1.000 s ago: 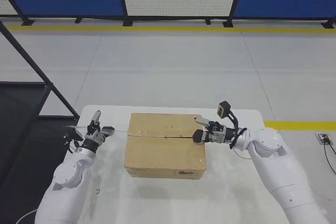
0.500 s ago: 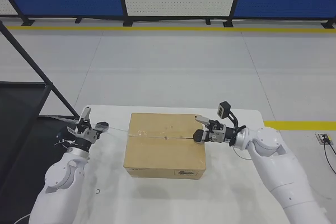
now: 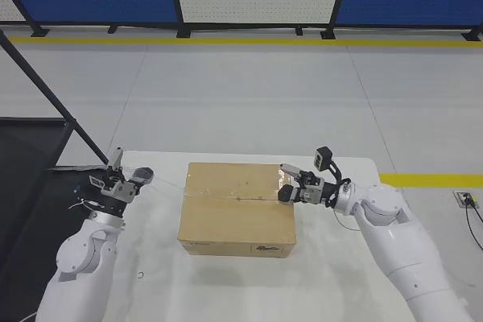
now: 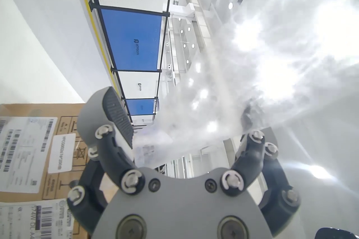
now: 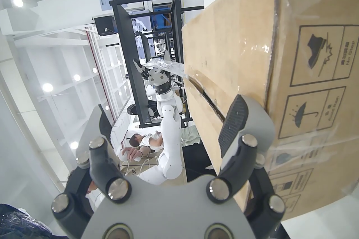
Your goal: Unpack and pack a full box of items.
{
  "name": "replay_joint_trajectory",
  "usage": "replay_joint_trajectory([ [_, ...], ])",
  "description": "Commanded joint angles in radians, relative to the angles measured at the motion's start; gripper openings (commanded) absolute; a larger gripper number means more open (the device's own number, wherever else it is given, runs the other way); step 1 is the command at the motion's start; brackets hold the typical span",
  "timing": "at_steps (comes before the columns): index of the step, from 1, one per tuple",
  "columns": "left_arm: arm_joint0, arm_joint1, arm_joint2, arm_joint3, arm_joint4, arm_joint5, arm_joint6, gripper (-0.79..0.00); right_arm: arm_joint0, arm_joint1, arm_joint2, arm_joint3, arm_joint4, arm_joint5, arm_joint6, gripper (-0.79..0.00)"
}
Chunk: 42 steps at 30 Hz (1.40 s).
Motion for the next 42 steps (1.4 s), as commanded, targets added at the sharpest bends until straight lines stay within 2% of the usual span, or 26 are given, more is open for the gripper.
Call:
replay_joint_trajectory([
  [1, 0.023, 0.001, -0.008, -0.048, 0.016, -0.003, 0.018, 0.000, -0.001, 0.000, 0.001, 0.000, -0.001, 0.000, -0.005, 0.000],
  [6, 0.067, 0.003, -0.026, -0.146, 0.032, 0.006, 0.056, 0.000, -0.003, 0.003, 0.005, -0.011, -0.015, 0.006, -0.031, 0.000],
  [10, 0.095, 0.004, -0.038, -0.211, 0.048, 0.017, 0.078, 0.000, -0.010, 0.007, 0.012, -0.022, -0.010, 0.009, -0.004, 0.000],
  [17, 0.113, 0.004, -0.035, -0.294, 0.087, 0.044, 0.102, 0.000, -0.005, 0.007, 0.004, -0.021, -0.014, 0.013, 0.002, 0.000],
  [29, 0.096, -0.001, 0.035, -0.380, 0.151, 0.113, 0.110, 0.000, 0.022, -0.001, -0.024, 0.017, -0.044, 0.007, -0.031, 0.000],
  [42, 0.028, -0.016, 0.170, -0.398, 0.236, 0.166, 0.121, 0.000, -0.021, 0.021, 0.021, -0.023, -0.048, -0.052, 0.043, 0.000],
])
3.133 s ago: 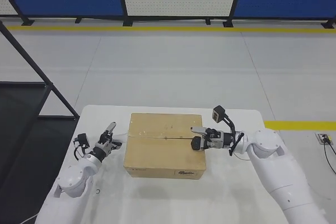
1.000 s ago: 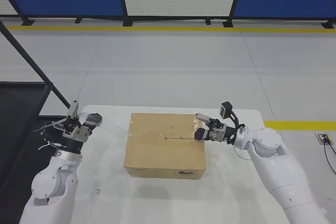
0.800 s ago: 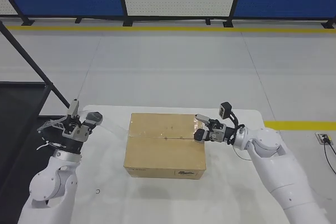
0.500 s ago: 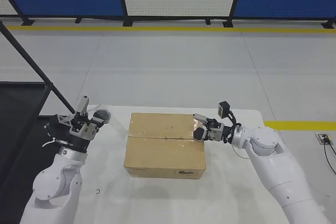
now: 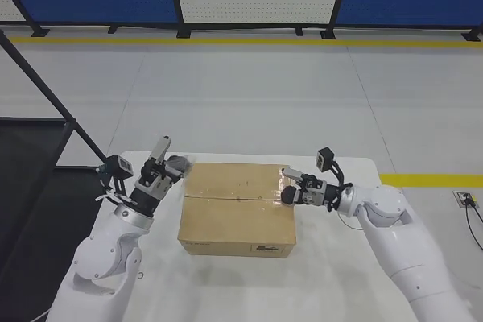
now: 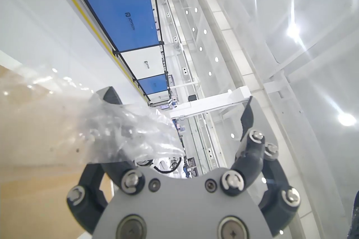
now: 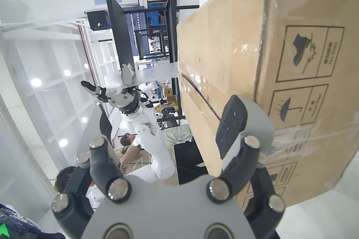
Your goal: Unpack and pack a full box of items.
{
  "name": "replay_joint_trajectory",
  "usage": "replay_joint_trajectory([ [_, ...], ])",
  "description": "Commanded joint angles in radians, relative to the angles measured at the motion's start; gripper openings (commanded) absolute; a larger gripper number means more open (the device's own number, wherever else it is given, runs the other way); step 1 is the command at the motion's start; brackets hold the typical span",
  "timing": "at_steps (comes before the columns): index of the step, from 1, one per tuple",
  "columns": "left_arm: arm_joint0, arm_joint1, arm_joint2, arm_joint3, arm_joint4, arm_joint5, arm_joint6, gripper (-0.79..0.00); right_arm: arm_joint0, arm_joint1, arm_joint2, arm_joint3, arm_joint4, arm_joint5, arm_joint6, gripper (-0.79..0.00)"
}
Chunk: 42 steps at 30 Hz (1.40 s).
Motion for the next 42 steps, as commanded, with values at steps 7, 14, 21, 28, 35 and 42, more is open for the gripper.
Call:
replay_joint_trajectory([
  [7, -0.038, -0.012, 0.082, -0.002, 0.037, 0.030, 0.009, 0.000, -0.027, 0.010, 0.020, -0.025, -0.013, 0.007, -0.023, 0.000],
  [14, -0.091, -0.028, 0.163, 0.021, 0.053, 0.058, 0.030, 0.000, -0.027, 0.009, 0.012, -0.022, -0.006, 0.005, -0.020, 0.000],
  [21, -0.149, -0.048, 0.246, 0.057, 0.061, 0.074, 0.057, 0.000, -0.028, 0.006, 0.002, -0.018, 0.006, -0.007, -0.019, 0.000],
  [28, -0.173, -0.064, 0.295, 0.077, 0.080, 0.073, 0.076, 0.000, -0.058, 0.014, 0.038, -0.070, 0.050, -0.055, -0.012, 0.000],
  [35, -0.173, -0.073, 0.306, 0.081, 0.086, 0.071, 0.078, 0.000, -0.070, 0.022, 0.045, -0.102, 0.030, -0.010, -0.017, 0.000],
  [42, -0.160, -0.077, 0.300, 0.065, 0.099, 0.068, 0.073, 0.000, -0.057, 0.021, 0.036, -0.078, 0.034, -0.001, -0.010, 0.000],
])
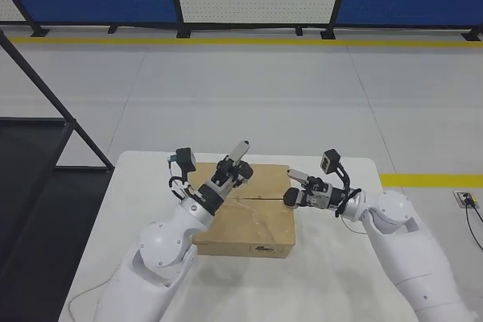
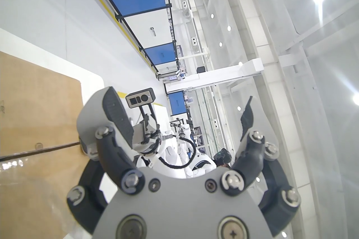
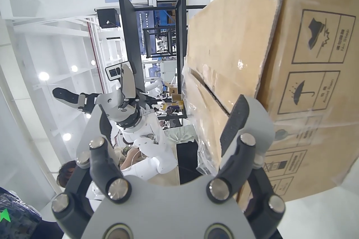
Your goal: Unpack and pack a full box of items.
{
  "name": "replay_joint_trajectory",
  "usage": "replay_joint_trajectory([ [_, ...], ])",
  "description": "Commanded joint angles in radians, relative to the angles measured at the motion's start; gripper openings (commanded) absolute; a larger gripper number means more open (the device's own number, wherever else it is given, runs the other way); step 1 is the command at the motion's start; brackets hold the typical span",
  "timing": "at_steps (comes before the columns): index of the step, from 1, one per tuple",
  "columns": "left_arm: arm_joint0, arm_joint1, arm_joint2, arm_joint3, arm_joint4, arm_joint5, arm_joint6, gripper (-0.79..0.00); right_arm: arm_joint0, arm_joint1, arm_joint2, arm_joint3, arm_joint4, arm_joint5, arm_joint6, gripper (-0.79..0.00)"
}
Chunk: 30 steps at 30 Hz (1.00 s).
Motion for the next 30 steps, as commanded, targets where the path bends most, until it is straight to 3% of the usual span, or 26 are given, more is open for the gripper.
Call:
replay_joint_trajectory([
  [1, 0.009, 0.000, -0.010, -0.011, 0.003, -0.006, -0.004, 0.000, 0.002, 0.000, -0.001, 0.005, 0.002, -0.003, 0.001, 0.000],
  [9, 0.100, 0.017, -0.128, -0.120, 0.005, -0.066, -0.046, 0.000, -0.002, 0.006, 0.005, -0.008, -0.013, -0.050, 0.031, 0.000],
  [15, 0.265, 0.047, -0.342, -0.250, 0.016, -0.161, -0.132, 0.000, 0.003, 0.008, -0.002, -0.004, -0.027, -0.057, 0.033, 0.000],
  [19, 0.392, 0.069, -0.508, -0.291, 0.005, -0.210, -0.258, 0.000, 0.018, 0.006, -0.011, 0.013, -0.028, -0.056, 0.037, 0.000],
  [30, 0.402, 0.071, -0.521, -0.293, 0.006, -0.215, -0.281, 0.000, 0.046, 0.005, -0.027, 0.022, -0.037, -0.083, 0.057, 0.000],
])
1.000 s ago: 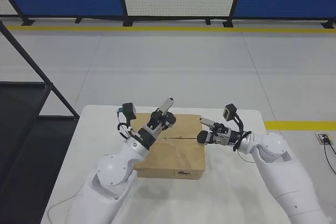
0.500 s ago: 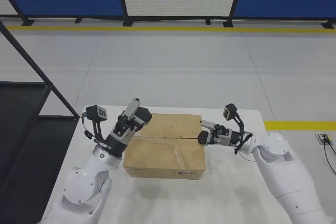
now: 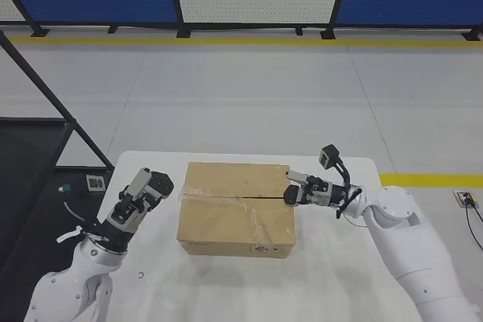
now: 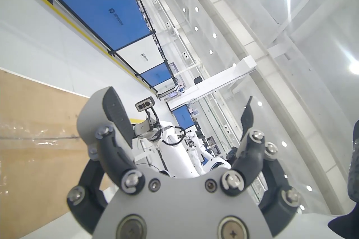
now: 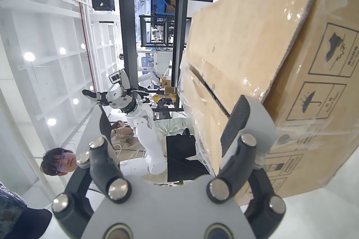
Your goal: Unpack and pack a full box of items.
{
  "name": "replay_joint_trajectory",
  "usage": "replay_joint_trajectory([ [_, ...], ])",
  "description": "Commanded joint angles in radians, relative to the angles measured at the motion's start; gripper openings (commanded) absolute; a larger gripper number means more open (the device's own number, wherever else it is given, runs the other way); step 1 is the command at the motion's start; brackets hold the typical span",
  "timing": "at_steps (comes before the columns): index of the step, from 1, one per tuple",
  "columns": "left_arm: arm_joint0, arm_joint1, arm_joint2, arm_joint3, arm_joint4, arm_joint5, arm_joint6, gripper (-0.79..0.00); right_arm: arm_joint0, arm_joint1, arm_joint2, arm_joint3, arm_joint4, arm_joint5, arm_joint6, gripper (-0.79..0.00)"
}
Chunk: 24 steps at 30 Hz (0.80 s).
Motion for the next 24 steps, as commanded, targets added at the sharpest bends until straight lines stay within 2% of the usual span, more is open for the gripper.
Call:
replay_joint_trajectory([
  [1, 0.002, -0.001, 0.000, 0.004, -0.005, 0.006, 0.013, 0.000, 0.006, -0.001, -0.006, 0.003, -0.002, 0.004, 0.001, 0.000],
  [5, -0.030, -0.005, 0.033, 0.044, 0.023, 0.048, 0.088, 0.000, 0.020, -0.004, -0.018, 0.021, 0.000, 0.005, 0.002, 0.000],
  [10, -0.102, -0.008, 0.100, 0.123, 0.046, 0.131, 0.099, 0.000, 0.023, -0.006, -0.025, 0.038, 0.007, -0.004, 0.004, 0.000],
  [12, -0.125, -0.011, 0.108, 0.146, 0.066, 0.156, 0.153, 0.000, 0.021, -0.006, -0.024, 0.040, 0.011, -0.010, 0.002, 0.000],
  [21, -0.121, -0.011, 0.110, 0.151, 0.069, 0.163, 0.158, 0.000, 0.015, -0.004, -0.023, 0.037, 0.015, -0.005, -0.007, 0.000],
  [24, -0.140, -0.010, 0.131, 0.190, 0.060, 0.244, 0.110, 0.000, 0.018, -0.005, -0.026, 0.040, 0.014, -0.001, -0.006, 0.000],
])
